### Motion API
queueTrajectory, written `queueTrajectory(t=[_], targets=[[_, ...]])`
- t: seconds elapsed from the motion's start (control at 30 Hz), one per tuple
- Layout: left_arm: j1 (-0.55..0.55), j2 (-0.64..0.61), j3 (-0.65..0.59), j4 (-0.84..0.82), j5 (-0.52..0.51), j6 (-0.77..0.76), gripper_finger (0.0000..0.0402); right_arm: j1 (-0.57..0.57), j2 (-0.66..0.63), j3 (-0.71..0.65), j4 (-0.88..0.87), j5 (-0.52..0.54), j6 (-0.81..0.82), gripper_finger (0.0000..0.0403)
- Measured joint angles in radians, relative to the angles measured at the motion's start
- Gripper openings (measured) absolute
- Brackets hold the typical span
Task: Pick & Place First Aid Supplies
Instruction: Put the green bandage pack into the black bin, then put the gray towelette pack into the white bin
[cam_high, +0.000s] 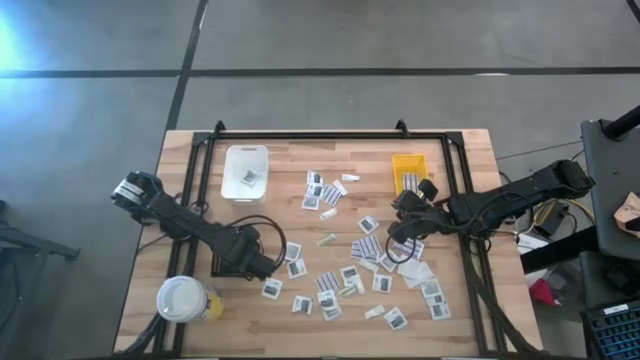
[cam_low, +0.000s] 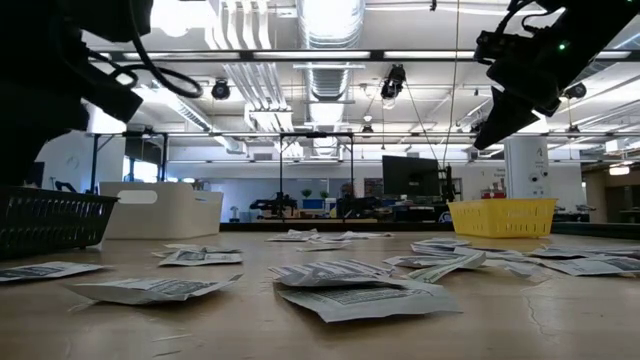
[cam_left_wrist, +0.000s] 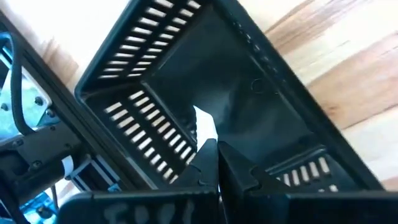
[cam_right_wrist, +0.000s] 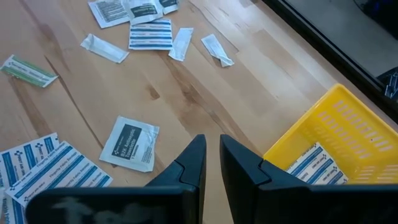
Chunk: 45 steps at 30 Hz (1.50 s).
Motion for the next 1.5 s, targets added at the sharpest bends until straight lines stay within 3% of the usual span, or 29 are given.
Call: queueTrajectory(t=[0.17, 0.53, 0.97, 1.27, 1.5], targets=[[0.001, 0.000, -0.002, 0.001, -0.012, 0.044, 0.0017, 0.000, 0.000, 0.000, 0.006, 0.000, 0.000, 0.0043], [0.024, 0.000, -0.001, -0.003, -0.012, 0.090, 0.0107, 0.000, 0.000, -0.004, 0.008, 0.000, -0.004, 0.0043], [0.072, -0.008, 0.108, -0.028, -0.028, 0.232, 0.0112, 0.001, 0.000, 0.005, 0.010, -0.002, -0.009, 0.0043], [0.081, -0.060, 0.205, -0.022, -0.238, 0.262, 0.0112, 0.001, 0.000, 0.005, 0.009, -0.002, -0.011, 0.0043], [0.125, -0.081, 0.238, 0.058, -0.447, 0.415, 0.0112, 0.001, 0.000, 0.003, 0.009, -0.002, -0.011, 0.0043]])
